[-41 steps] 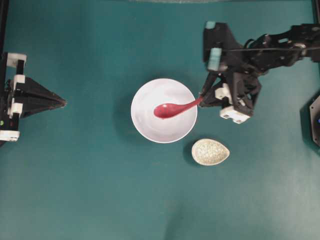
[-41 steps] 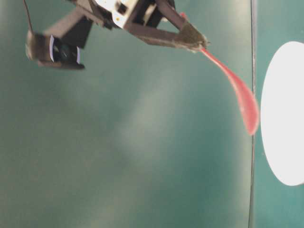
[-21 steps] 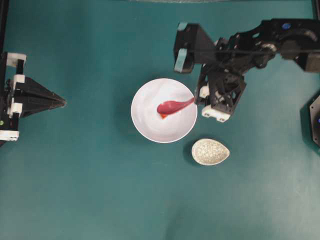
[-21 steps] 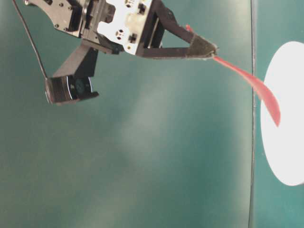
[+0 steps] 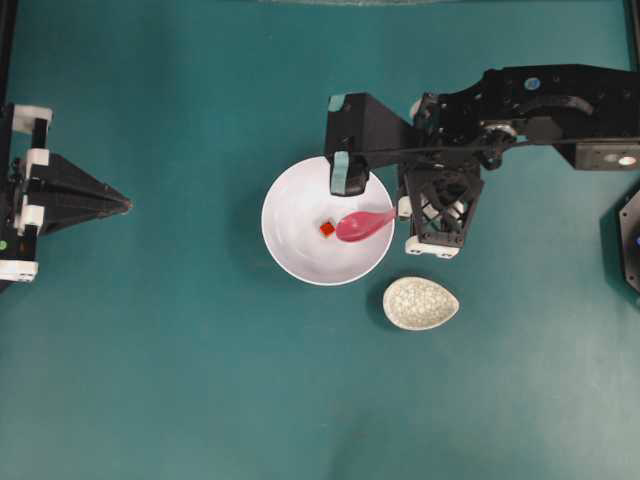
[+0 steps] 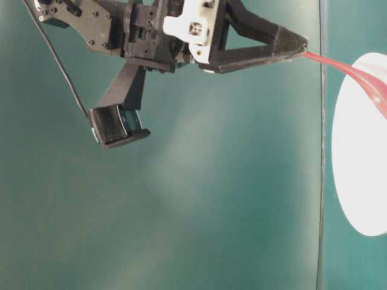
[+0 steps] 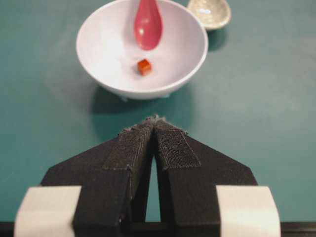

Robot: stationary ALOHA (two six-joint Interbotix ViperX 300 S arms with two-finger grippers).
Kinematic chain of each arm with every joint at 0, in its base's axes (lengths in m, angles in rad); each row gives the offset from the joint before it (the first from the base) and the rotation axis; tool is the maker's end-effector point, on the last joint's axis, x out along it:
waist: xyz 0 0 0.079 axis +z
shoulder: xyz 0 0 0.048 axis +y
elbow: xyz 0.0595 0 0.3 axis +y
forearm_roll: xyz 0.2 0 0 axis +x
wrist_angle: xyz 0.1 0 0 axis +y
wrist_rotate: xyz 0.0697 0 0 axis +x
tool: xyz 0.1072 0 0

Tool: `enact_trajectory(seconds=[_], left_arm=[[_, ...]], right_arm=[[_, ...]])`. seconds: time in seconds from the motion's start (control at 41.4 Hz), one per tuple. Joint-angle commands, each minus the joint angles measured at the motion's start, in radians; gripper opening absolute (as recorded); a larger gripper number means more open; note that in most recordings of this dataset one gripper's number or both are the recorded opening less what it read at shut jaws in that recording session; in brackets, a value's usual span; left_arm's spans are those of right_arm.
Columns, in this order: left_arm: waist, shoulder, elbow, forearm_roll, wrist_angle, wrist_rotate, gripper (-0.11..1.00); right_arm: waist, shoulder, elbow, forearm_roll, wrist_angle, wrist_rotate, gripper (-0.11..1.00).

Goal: Grip the spoon and scoop the red block from the bowl with right arm.
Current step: 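Lower the spoon into the bowl and push it under the red cube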

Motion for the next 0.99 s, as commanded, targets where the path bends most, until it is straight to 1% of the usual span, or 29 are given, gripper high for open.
enact_trajectory(seconds=[0.0,0.314,0.459,0.604,0.822,0.967], left_arm=[[0.0,0.003,-0.015,0.003,-0.003,0.0,0.0],[0.0,0.003,-0.015,0.003,-0.009,0.0,0.0],[0.002,0.003,-0.015,0.005,-0.009,0.0,0.0],[0.002,0.003,-0.015,0.005,-0.009,0.002,0.0],[0.002,0.003,-0.015,0.003,-0.009,0.002,0.0],[0.0,0.003,-0.015,0.005,-0.009,0.0,0.0]], right_arm=[[0.003,0.002,-0.032,-0.006,0.0,0.002,0.24],[0.018,0.063,-0.057,-0.014,-0.002,0.002,0.24],[0.017,0.086,-0.086,-0.048,-0.021,0.003,0.24],[0.017,0.115,-0.13,-0.071,-0.051,0.003,0.24],[0.017,0.156,-0.202,-0.071,-0.087,0.009,0.24],[0.017,0.16,-0.221,-0.071,-0.091,0.025,0.24]])
